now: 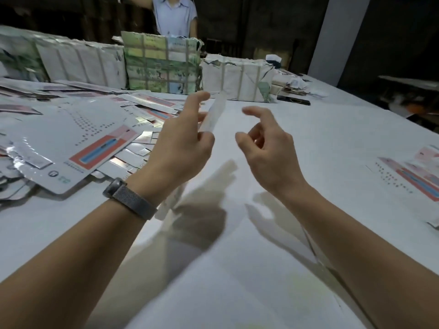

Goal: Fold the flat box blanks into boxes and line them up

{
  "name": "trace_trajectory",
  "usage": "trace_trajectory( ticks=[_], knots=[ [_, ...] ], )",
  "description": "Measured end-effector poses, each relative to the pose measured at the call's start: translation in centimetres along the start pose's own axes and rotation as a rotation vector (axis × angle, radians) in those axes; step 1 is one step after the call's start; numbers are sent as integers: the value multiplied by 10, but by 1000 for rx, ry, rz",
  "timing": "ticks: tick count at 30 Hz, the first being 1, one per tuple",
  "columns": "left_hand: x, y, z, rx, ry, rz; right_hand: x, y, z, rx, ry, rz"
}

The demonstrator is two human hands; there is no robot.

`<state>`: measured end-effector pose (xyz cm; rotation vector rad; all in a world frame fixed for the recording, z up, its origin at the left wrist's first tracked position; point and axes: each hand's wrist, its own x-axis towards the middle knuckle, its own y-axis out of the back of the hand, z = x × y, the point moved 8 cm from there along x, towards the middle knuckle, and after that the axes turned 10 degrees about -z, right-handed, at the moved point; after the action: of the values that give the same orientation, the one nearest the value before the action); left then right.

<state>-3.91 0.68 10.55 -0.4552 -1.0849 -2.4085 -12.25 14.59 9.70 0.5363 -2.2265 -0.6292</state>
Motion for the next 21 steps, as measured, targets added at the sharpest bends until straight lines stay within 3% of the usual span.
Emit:
trace_trajectory(
  ticks=[2,5,7,11,13,18,21],
  knots=[
    [1,0,-1,-350,26,7,3,8,1,115,-2,18],
    [-2,-23,-2,-909,109,-137,5,14,0,229,-6,-1],
    [-5,-39,-2,-1074,148,-198,5,17,3,231,-28,3],
    [-9,-52,-7,-1016,187,-238,7,20,11,166,-30,0],
    [-12,-61,2,-1073,138,-345,4,16,12,176,-24,-23],
    [-13,-80,22,-1100,115,-536,-3,0,10,497,-70,-117],
    [-17,-80,8,-974,143,-424,-1,2,14,517,-141,-103]
  ],
)
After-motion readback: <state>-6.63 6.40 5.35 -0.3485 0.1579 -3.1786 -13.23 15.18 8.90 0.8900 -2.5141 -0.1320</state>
